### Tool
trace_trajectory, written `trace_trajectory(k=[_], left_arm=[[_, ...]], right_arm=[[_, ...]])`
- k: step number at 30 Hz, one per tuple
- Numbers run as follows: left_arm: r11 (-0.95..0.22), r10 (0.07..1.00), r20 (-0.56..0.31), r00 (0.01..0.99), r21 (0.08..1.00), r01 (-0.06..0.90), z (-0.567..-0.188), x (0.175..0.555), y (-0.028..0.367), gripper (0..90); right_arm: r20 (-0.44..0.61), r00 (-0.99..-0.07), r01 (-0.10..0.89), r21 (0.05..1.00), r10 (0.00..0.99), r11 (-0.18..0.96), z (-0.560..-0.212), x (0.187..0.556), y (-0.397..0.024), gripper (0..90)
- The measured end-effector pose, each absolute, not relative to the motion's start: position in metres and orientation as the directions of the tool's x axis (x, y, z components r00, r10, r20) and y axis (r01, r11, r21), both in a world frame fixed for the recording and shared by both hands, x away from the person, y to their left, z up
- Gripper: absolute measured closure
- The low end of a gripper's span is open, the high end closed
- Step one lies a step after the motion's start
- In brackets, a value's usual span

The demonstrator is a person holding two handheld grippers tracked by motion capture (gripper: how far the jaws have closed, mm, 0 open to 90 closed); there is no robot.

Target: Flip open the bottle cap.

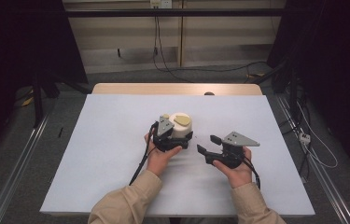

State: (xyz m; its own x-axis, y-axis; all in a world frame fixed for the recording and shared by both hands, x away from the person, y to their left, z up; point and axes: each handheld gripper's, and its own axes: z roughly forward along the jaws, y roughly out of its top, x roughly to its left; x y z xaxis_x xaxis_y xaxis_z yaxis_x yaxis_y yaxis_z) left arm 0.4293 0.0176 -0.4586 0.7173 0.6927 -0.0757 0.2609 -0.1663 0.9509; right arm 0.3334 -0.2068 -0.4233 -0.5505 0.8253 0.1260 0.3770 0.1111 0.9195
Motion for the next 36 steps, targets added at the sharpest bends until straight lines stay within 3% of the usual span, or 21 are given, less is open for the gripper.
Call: trace_trajectory(k=[20, 36], left_arm=[[-0.165, 0.694, -0.077, 0.716, 0.951, 0.262, -0.459, 0.429, 0.017, 5.1], [-0.166, 0.692, -0.076, 0.717, 0.951, 0.261, -0.459, 0.429, 0.017, 5.1]], right_arm=[[0.093, -0.594, 0.364, 0.917, 0.799, 0.164, -0.403, 0.357, -0.193, 88.4], [0.088, -0.605, 0.373, 0.91, 0.792, 0.184, -0.394, 0.375, -0.185, 90.0]])
